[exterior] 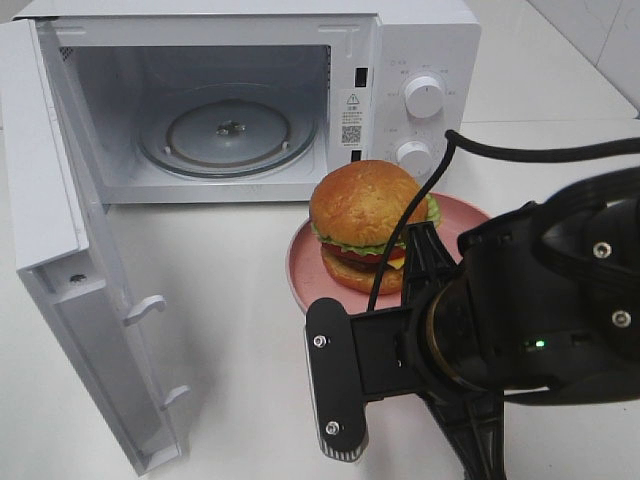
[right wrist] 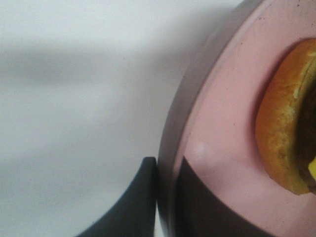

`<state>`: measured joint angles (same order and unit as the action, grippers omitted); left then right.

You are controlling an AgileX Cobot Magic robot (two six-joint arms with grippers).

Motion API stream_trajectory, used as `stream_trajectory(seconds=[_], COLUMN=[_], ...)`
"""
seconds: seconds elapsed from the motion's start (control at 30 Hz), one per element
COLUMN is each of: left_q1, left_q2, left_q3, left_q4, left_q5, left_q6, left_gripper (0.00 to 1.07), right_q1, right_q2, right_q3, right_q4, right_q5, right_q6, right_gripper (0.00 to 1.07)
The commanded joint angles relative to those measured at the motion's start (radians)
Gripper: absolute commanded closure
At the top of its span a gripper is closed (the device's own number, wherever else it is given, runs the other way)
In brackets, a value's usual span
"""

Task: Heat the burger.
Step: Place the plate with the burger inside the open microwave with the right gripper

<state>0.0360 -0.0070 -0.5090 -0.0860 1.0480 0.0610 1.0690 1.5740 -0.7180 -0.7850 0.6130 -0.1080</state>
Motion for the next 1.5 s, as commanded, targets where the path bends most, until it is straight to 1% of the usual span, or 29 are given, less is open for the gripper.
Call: stream_trajectory(seconds=[0.03,0.23,0.27,0.33,0.37,0.4,0.43,0.5,0.53,0.57,0.6,0.67,0.77,0.83,0.87,0.9,0.93,0.97,1.0,1.07,1.1,1.13,1.2,1.3,1.33,1.37,1.43,1.5], left_q1=[-0.002,-0.002,-0.002,-0.002,-0.002,-0.002,-0.002,-0.002,-0.002,-0.002,-0.002,-0.002,-0.002,-0.002,-0.002,-0.002,-0.002,-0.002,-0.002,-0.002,-0.002,-0.002,-0.002,-0.002,-0.002,-0.002,-0.002,-0.002], left_q2=[-0.019,-0.019,-0.019,-0.019,-0.019,-0.019,-0.019,-0.019,-0.019,-0.019,-0.019,-0.019,-0.019,-0.019,-0.019,-0.019,-0.019,-0.019,-0.019,-0.019,-0.019,-0.019,-0.019,-0.019,-0.019,-0.019,-0.019,-0.019], left_q3=[0.004,0.004,0.004,0.004,0.004,0.004,0.004,0.004,0.004,0.004,0.004,0.004,0.004,0.004,0.004,0.004,0.004,0.004,0.004,0.004,0.004,0.004,0.004,0.004,0.004,0.004,0.004,0.004], left_q4=[-0.002,-0.002,-0.002,-0.002,-0.002,-0.002,-0.002,-0.002,-0.002,-0.002,-0.002,-0.002,-0.002,-0.002,-0.002,-0.002,-0.002,-0.002,-0.002,-0.002,-0.002,-0.002,-0.002,-0.002,-0.002,-0.002,-0.002,-0.002], left_q5=[-0.01,-0.01,-0.01,-0.01,-0.01,-0.01,-0.01,-0.01,-0.01,-0.01,-0.01,-0.01,-0.01,-0.01,-0.01,-0.01,-0.01,-0.01,-0.01,-0.01,-0.01,-0.01,-0.01,-0.01,-0.01,-0.01,-0.01,-0.01], left_q6=[-0.007,-0.007,-0.007,-0.007,-0.007,-0.007,-0.007,-0.007,-0.007,-0.007,-0.007,-0.007,-0.007,-0.007,-0.007,-0.007,-0.007,-0.007,-0.007,-0.007,-0.007,-0.007,-0.007,-0.007,-0.007,-0.007,-0.007,-0.007], left_gripper=[0.09,0.09,0.09,0.09,0.09,0.09,0.09,0.09,0.09,0.09,0.09,0.09,0.09,0.09,0.09,0.09,0.09,0.09,0.09,0.09,0.09,0.09,0.09,0.09,0.09,0.09,0.09,0.09], right_q1=[-0.035,-0.087,-0.107,-0.116,-0.132,-0.132,-0.147,-0.155,-0.176,-0.176,-0.194,-0.202,-0.233,-0.233,-0.244,-0.244,-0.25,-0.25,-0.258,-0.258,-0.258,-0.258,-0.261,-0.266,-0.269,-0.269,-0.269,-0.269], right_q2=[-0.014,-0.014,-0.014,-0.014,-0.014,-0.014,-0.014,-0.014,-0.014,-0.014,-0.014,-0.014,-0.014,-0.014,-0.017,-0.017,-0.019,-0.019,-0.025,-0.025,-0.029,-0.029,-0.029,-0.029,-0.029,-0.029,-0.029,-0.029], right_q3=[-0.003,-0.003,-0.003,-0.003,-0.003,-0.003,-0.003,-0.003,-0.003,-0.003,-0.003,-0.003,-0.003,-0.003,-0.003,-0.003,-0.003,-0.003,-0.003,-0.003,-0.003,-0.003,-0.003,-0.003,-0.003,-0.003,-0.003,-0.003], right_q4=[-0.041,-0.025,0.006,0.029,0.066,0.066,0.096,0.114,0.149,0.149,0.182,0.195,0.249,0.265,0.302,0.302,0.354,0.354,0.412,0.435,0.471,0.471,0.54,0.562,0.606,0.606,0.685,0.707], right_q5=[-0.069,-0.164,-0.187,-0.195,-0.205,-0.205,-0.205,-0.211,-0.231,-0.231,-0.251,-0.259,-0.3,-0.31,-0.342,-0.342,-0.381,-0.381,-0.421,-0.439,-0.457,-0.457,-0.488,-0.5,-0.51,-0.51,-0.51,-0.51], right_q6=[-0.103,-0.197,-0.246,-0.271,-0.353,-0.353,-0.435,-0.47,-0.542,-0.542,-0.599,-0.618,-0.696,-0.717,-0.768,-0.768,-0.82,-0.82,-0.877,-0.91,-0.968,-0.968,-1.058,-1.084,-1.128,-1.128,-1.234,-1.256], right_gripper=[1.07,1.07,1.07,1.07,1.07,1.07,1.07,1.07,1.07,1.07,1.07,1.07,1.07,1.07,1.07,1.07,1.07,1.07,1.07,1.07,1.07,1.07,1.07,1.07,1.07,1.07,1.07,1.07])
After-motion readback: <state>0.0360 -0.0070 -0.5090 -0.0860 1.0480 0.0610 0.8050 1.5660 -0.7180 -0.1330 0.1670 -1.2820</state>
